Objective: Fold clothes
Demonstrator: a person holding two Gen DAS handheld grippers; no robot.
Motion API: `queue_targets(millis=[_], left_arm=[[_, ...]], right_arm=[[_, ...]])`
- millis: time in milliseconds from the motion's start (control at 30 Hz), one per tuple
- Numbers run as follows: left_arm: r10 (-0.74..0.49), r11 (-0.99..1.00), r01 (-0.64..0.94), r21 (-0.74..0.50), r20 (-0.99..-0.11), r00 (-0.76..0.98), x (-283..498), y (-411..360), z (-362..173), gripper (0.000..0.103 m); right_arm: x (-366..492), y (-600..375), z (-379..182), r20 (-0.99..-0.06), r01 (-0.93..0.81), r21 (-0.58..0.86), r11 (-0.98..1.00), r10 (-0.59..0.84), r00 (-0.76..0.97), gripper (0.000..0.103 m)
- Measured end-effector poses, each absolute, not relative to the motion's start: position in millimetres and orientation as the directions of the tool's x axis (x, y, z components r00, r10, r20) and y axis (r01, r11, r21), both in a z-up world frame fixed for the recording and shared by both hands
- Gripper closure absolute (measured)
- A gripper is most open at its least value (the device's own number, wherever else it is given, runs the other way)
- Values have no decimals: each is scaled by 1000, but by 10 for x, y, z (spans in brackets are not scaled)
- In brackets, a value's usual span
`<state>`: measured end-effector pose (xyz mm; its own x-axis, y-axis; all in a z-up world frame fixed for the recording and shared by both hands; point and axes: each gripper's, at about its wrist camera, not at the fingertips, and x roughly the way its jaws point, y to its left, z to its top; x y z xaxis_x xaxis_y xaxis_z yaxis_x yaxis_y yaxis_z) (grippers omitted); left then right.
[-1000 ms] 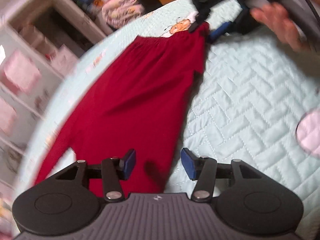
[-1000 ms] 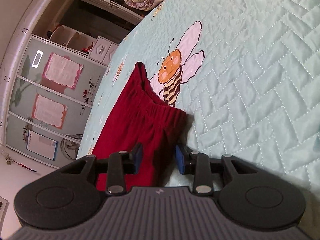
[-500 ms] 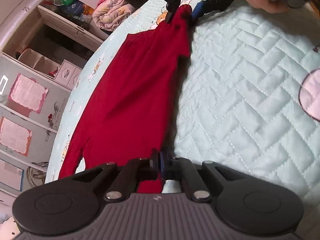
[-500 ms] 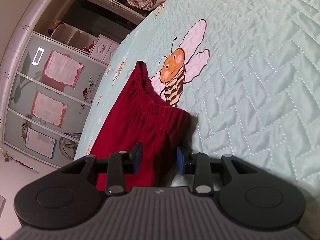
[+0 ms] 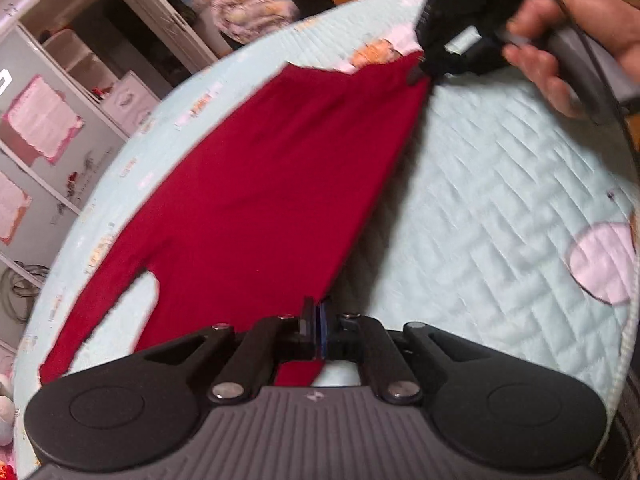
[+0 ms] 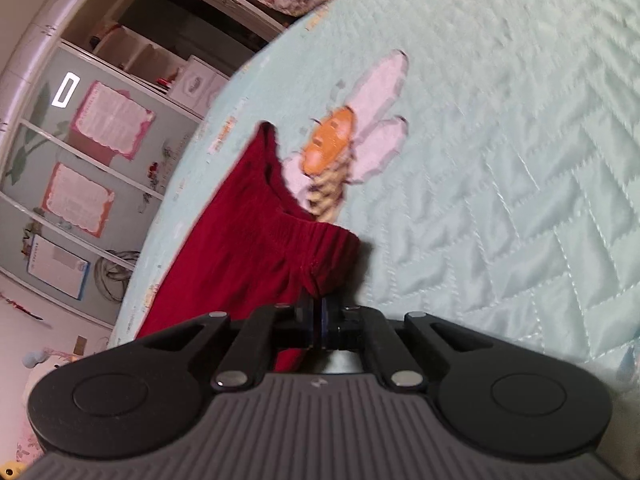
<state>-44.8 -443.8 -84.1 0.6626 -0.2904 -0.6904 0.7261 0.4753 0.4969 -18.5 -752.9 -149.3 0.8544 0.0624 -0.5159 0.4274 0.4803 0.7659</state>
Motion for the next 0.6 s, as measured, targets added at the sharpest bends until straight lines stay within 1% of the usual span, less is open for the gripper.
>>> queue_targets(millis=[67, 133, 167, 267, 300, 333, 367, 400, 433, 533, 600], left_arm=[[-295, 455, 735, 503, -694, 657, -496, -4460, -903, 101], [-304, 466, 744, 478, -703, 643, -474, -4417, -944, 100], [-315, 486, 746, 455, -705, 635, -451, -4375, -936, 100], [-355, 548, 752, 366, -712, 605, -401, -4218, -894, 96], [-370, 567, 754, 332, -715, 593, -389, -4161, -880, 92], [-384, 591, 752, 293, -718, 581, -378, -4088, -856, 86], [-398, 614, 748, 251, -720, 568, -367, -4012, -830, 82], [-412, 637, 742, 209, -721, 558, -348, -3936, -807, 72], [-428, 663, 729, 170, -713, 555, -339, -3816, -775, 65], [-447, 738, 669, 87, -680, 582, -304, -3414, -665, 64], [-427, 806, 590, 46, -645, 634, -229, -3094, -586, 63]], right_arm=[[-201, -7549, -1521, -506, 420, 776, 471, 67, 860, 103], [-213, -7567, -1530, -504, 418, 780, 466, 73, 861, 103], [-228, -7576, -1535, -501, 417, 786, 456, 76, 862, 103], [-290, -7557, -1479, -508, 418, 777, 471, 77, 858, 98], [-318, -7546, -1451, -513, 422, 771, 478, 73, 855, 97], [-345, -7536, -1424, -518, 425, 764, 485, 69, 853, 94], [-388, -7523, -1400, -523, 435, 760, 484, 57, 850, 92], [-438, -7508, -1378, -528, 446, 756, 479, 42, 848, 91], [-487, -7475, -1346, -535, 462, 746, 479, 20, 844, 91], [-634, -7349, -1238, -559, 514, 709, 484, -59, 827, 88], [-731, -7265, -1166, -573, 548, 683, 484, -111, 812, 88]])
